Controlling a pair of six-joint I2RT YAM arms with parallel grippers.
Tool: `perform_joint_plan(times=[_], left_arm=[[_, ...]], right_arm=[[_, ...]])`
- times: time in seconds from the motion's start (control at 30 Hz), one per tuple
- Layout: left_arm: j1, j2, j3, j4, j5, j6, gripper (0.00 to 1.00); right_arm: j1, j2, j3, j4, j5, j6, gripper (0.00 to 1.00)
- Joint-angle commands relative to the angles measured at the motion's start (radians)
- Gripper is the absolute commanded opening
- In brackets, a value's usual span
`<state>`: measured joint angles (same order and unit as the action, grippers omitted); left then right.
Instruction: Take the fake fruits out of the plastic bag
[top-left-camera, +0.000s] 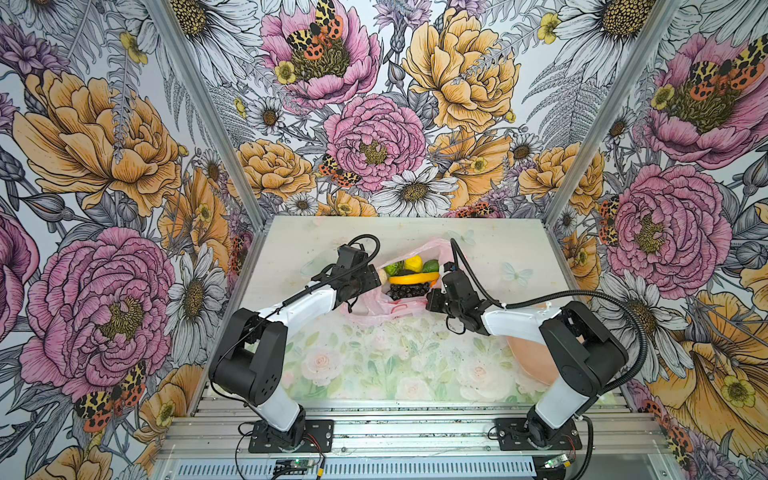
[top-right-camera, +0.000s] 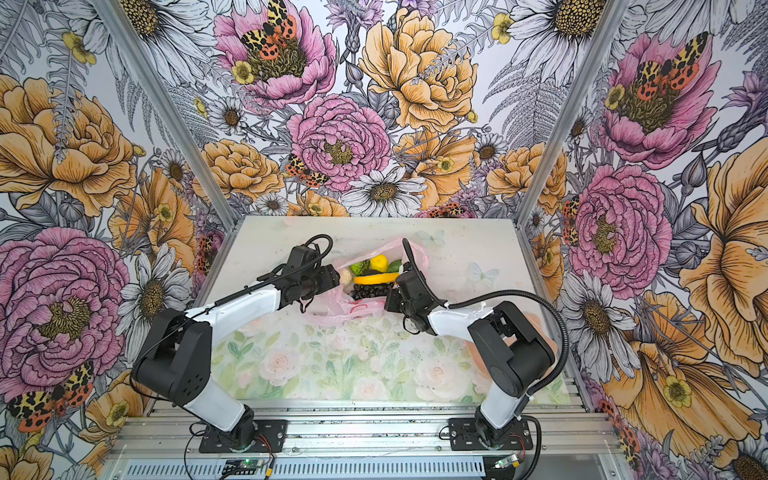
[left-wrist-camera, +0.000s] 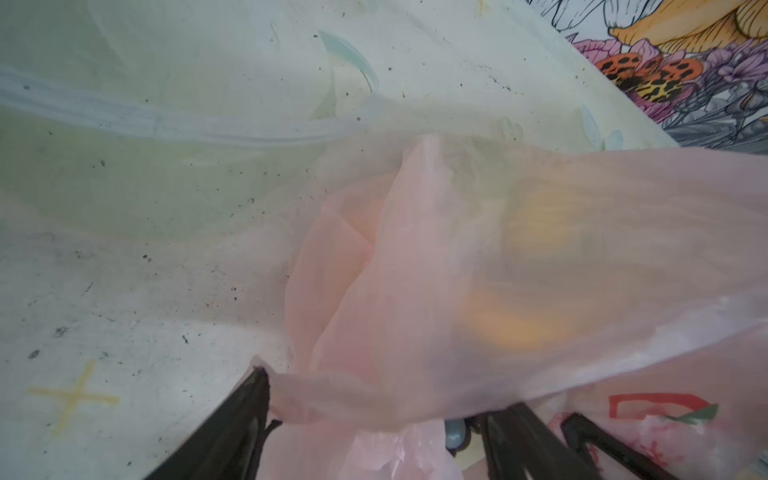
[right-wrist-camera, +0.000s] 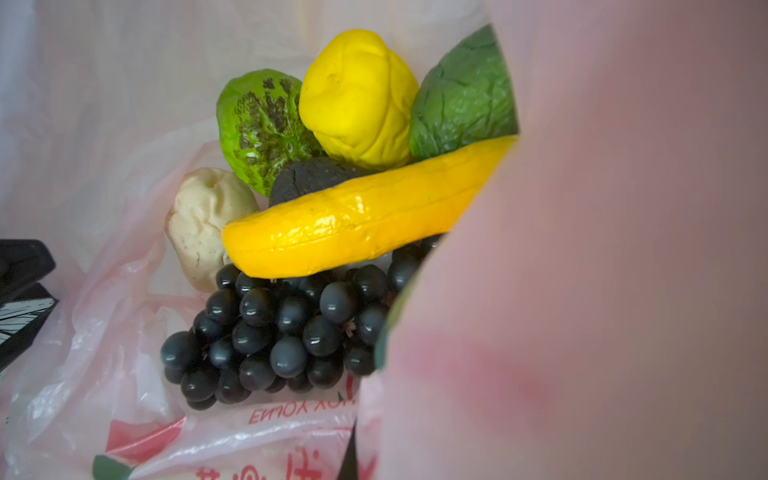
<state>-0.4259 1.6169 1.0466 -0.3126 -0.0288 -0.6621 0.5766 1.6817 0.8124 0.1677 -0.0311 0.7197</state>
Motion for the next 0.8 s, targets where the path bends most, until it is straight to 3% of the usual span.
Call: perform_joint_plan(times=[0.0, 0.17, 0.33, 0.4, 0.6, 0.77], left_arm=[[-0.008, 0.033, 0.054, -0.056, -0.029, 0.062, 0.81], [0.002, 0.095, 0.074, -0.058, -0.050, 0.075, 0.77], [0.015, 0.139, 0.099, -0.044, 0.007, 0.081, 0.60], [0.019, 0.140, 0.097, -0.030, 0.020, 0.088, 0.51], [0.109, 0.055, -0.049, 0.126, 0.128, 0.025, 0.10], [0.210, -0.043, -0.184, 0.284, 0.222, -0.029, 0.00]], right_arm=[[-0.005, -0.034, 0.000, 0.026, -0.015, -0.021, 0.00], [-0.014, -0.066, -0.021, 0.045, -0.033, -0.041, 0.00], [-0.048, -0.092, -0.059, 0.073, -0.060, -0.027, 0.00], [-0.067, -0.096, -0.068, 0.087, -0.076, -0.018, 0.00], [-0.160, -0.064, -0.081, 0.184, -0.163, 0.016, 0.00], [-0.257, 0.065, 0.030, 0.347, -0.330, 0.083, 0.00]])
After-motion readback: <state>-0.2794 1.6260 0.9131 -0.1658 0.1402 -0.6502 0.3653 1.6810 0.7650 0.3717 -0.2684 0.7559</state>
